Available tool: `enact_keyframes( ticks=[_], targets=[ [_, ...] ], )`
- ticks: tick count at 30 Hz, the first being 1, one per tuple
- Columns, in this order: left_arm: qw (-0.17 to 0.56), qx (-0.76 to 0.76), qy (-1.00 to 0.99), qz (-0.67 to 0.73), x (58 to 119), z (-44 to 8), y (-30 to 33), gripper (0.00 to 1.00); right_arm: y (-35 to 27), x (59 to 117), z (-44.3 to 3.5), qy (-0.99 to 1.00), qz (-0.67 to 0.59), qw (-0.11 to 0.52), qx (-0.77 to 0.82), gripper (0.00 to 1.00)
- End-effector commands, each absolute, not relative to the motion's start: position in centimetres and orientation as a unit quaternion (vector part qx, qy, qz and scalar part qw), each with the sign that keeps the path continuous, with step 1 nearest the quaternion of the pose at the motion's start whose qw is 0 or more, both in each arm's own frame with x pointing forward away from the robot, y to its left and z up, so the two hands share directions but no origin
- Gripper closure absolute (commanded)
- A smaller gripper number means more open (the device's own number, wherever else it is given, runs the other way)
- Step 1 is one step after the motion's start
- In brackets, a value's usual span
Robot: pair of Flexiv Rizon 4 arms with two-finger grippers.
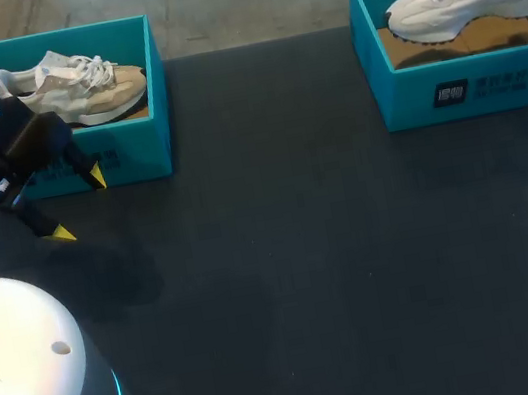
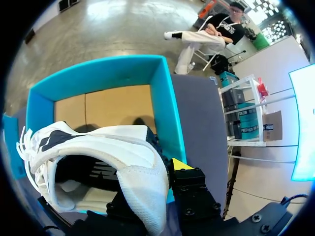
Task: Take the shoe out of the shoebox, open the shoe tongue, remove and reinsert the insole, then place the shoe into the shoebox
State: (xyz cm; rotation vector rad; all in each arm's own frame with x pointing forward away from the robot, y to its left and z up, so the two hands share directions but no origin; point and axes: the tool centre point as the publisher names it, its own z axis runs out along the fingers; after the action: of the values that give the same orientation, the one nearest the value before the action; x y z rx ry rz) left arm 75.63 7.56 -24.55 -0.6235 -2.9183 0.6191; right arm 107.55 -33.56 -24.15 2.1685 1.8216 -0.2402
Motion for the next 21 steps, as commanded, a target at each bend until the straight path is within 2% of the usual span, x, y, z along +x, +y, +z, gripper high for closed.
enact_keyframes(
  ticks=[1, 21],
  targets=[
    [0.047, -0.204, -0.957, 0.202, 75.5, -24.5, 7.6, 0.0, -33.8, 107.7, -24.5, 0.631, -0.084, 0.144, 0.757, 1.0],
    [0.047, -0.204, -0.957, 0.202, 75.5, -24.5, 7.6, 0.0, -34.3, 106.9, -26.7, 0.624, -0.098, 0.158, 0.759, 1.0]
  ],
)
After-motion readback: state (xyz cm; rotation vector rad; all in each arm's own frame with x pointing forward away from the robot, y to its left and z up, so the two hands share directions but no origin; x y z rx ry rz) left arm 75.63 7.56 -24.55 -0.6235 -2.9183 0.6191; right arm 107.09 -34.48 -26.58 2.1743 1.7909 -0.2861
